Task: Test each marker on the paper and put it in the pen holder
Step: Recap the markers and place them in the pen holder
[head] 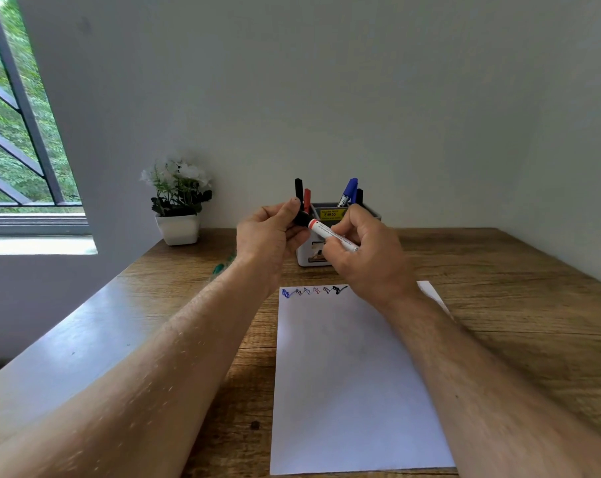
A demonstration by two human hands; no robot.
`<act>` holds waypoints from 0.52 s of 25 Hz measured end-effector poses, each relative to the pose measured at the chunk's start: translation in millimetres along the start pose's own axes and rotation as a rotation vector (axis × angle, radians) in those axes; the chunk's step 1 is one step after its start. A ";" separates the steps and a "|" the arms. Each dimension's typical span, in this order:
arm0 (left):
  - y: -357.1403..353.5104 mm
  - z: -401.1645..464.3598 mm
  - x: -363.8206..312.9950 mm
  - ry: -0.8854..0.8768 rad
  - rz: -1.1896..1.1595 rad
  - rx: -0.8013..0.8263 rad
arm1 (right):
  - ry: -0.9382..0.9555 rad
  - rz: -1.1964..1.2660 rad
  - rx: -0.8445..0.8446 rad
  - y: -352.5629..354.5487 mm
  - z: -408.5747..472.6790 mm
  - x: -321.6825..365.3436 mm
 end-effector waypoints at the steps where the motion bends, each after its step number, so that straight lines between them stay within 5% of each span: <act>1: -0.9 -1.1 -0.5 -0.002 -0.010 0.005 | -0.011 0.021 -0.005 -0.9 0.0 0.1; 13: -10.4 -21.1 6.0 -0.035 0.132 0.119 | -0.129 -0.013 -0.003 -0.1 1.0 -0.4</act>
Point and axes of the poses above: each hand's wrist, its own z-axis towards the middle knuckle, its own y-axis out of the back of the hand, x = y × z, the point moved 1 cm from there along z, towards the middle knuckle, and after that the axes turned 7 degrees about z, right-handed, at the moved point
